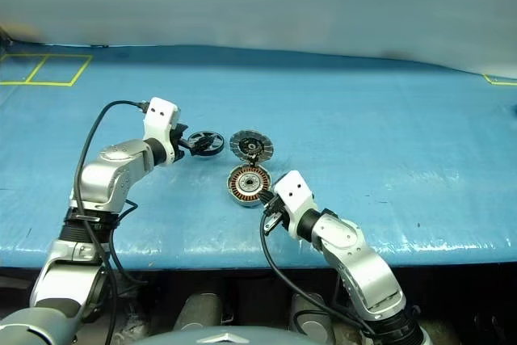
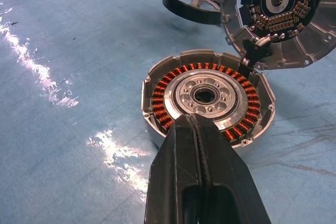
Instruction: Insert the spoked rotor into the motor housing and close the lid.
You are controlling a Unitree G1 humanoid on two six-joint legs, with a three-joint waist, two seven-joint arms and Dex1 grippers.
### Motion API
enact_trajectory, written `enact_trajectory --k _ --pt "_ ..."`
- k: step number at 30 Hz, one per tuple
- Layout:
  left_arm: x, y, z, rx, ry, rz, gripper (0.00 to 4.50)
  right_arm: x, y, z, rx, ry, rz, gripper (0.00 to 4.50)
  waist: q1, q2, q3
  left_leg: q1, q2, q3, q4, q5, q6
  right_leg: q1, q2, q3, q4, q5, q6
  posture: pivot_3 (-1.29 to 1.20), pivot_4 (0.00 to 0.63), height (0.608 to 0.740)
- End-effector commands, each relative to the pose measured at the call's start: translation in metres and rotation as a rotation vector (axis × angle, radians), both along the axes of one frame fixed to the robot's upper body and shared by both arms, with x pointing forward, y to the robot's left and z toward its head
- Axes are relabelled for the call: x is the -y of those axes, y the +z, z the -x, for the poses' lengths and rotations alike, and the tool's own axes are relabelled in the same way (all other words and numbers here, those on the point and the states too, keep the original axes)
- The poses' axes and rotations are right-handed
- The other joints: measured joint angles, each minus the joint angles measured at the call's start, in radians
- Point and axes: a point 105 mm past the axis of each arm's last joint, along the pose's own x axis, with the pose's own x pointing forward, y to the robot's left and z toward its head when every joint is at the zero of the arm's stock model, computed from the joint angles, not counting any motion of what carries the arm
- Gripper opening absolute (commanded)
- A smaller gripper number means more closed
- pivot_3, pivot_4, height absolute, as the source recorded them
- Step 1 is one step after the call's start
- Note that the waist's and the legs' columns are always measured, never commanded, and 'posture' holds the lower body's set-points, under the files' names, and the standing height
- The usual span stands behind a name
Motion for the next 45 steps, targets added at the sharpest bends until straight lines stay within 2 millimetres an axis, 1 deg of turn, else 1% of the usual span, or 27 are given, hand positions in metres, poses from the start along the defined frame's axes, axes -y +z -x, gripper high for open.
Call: enact_trajectory --k 1,2,3,4,11,13,16,21,28,30,32,36,39,41,45 --pt "0.002 0.009 -0.011 0.021 0.0 -0.018 4.5 0.0 0.006 -0.001 0.036 -0.007 -0.02 0.02 0.002 -0.002 0.001 0.0 0.0 0.0 0.0 0.0 0.0 0.0 0.0 0.0 0.0 0.0 0.0 0.0 0.15 0.74" --pt "0.002 0.009 -0.012 0.02 0.0 -0.022 4.12 0.0 0.006 -0.001 0.035 -0.011 -0.026 0.0 0.002 -0.003 0.002 0.0 0.0 -0.001 0.0 0.0 0.0 0.0 0.001 0.0 0.0 0.0 0.0 0.0 0.15 0.74" --pt "0.002 0.01 -0.014 0.025 -0.001 -0.031 3.93 0.0 0.007 -0.002 0.034 -0.017 -0.031 0.0 0.002 -0.003 0.002 0.0 0.0 -0.001 0.0 0.0 0.0 0.0 0.001 0.0 0.0 0.0 0.0 0.0 0.15 0.74" --pt "0.003 0.011 -0.016 0.029 -0.002 -0.037 3.61 0.001 0.007 -0.003 0.033 -0.023 -0.034 0.0 0.002 -0.003 0.002 0.0 0.0 -0.001 0.0 0.0 0.0 0.0 0.001 0.0 0.0 0.0 0.0 0.0 0.15 0.74" --pt "0.015 0.019 -0.023 0.053 -0.041 -0.032 3.61 0.002 0.006 -0.005 0.03 -0.037 -0.027 0.0 0.003 -0.003 0.002 -0.001 0.0 -0.001 0.001 0.0 0.0 0.0 0.001 0.0 0.0 0.0 0.0 0.0 0.15 0.74" --pt "0.019 0.017 -0.023 0.036 -0.057 -0.023 3.61 0.002 0.006 -0.006 0.027 -0.038 -0.027 0.0 0.003 -0.003 0.002 -0.001 0.0 -0.001 0.001 0.0 0.0 0.001 0.001 0.0 0.001 0.0 0.0 0.0 0.15 0.74" --pt "0.024 0.007 -0.023 -0.009 -0.07 -0.041 3.61 0.0 0.005 -0.006 0.023 -0.036 -0.027 0.0 0.003 -0.003 0.002 -0.001 0.0 -0.001 0.001 0.0 0.0 0.004 0.001 0.0 0.001 0.0 0.0 0.0 0.15 0.74" --pt "0.021 -0.006 -0.026 -0.053 -0.044 -0.097 3.61 0.0 0.004 -0.007 0.014 -0.045 -0.032 0.0 0.002 -0.003 0.002 -0.001 0.0 -0.001 0.001 0.0 0.0 0.004 0.001 0.0 0.001 0.001 0.001 0.0 0.15 0.74" --pt "0.013 -0.01 -0.024 -0.063 0.012 -0.068 3.61 0.003 0.002 -0.005 -0.006 -0.065 -0.029 0.0 0.002 -0.003 0.002 -0.001 0.0 -0.001 0.002 0.0 0.0 0.005 0.001 0.0 0.002 0.001 0.001 0.0 0.15 0.74" --pt "0.015 -0.007 -0.022 -0.041 0.009 -0.045 3.61 0.003 0.002 -0.005 -0.007 -0.067 -0.029 0.0 0.001 -0.003 0.002 -0.001 0.0 -0.001 0.003 0.0 0.0 0.005 0.001 0.0 0.002 0.001 0.001 0.0 0.15 0.74" --pt "0.02 0.001 -0.021 -0.011 -0.008 0.013 3.61 0.003 0.002 -0.005 -0.008 -0.067 -0.029 0.0 0.001 -0.003 0.002 0.0 0.0 -0.001 0.003 0.0 0.0 0.005 0.001 0.0 0.003 0.001 0.001 0.0 0.15 0.74" --pt "0.031 0.025 -0.016 0.081 -0.065 0.068 3.61 0.002 0.003 -0.006 -0.007 -0.063 -0.028 0.0 0.004 -0.004 0.002 -0.001 0.0 -0.002 0.003 0.001 -0.001 0.005 0.001 0.0 0.004 0.001 0.001 0.0 0.15 0.74" --pt "0.029 0.033 -0.016 0.105 -0.045 0.083 3.61 0.002 0.003 -0.007 -0.008 -0.059 -0.028 0.0 0.003 -0.003 0.002 0.0 0.0 -0.003 0.004 0.0 -0.001 0.006 0.001 0.0 0.004 0.001 0.001 0.0 0.15 0.74" --pt "0.026 0.034 -0.017 0.106 -0.017 0.071 3.61 0.001 0.002 -0.007 -0.009 -0.056 -0.027 0.0 0.002 -0.003 0.002 0.001 0.0 -0.003 0.005 0.0 -0.001 0.007 0.001 0.0 0.004 0.001 0.001 0.0 0.15 0.74" --pt "0.017 0.025 -0.02 0.071 0.051 0.041 3.61 -0.001 0.003 -0.007 -0.009 -0.048 -0.028 0.0 0.002 -0.003 0.002 0.002 0.0 -0.003 0.005 0.001 -0.001 0.008 0.001 0.0 0.004 0.001 0.001 0.0 0.15 0.74"
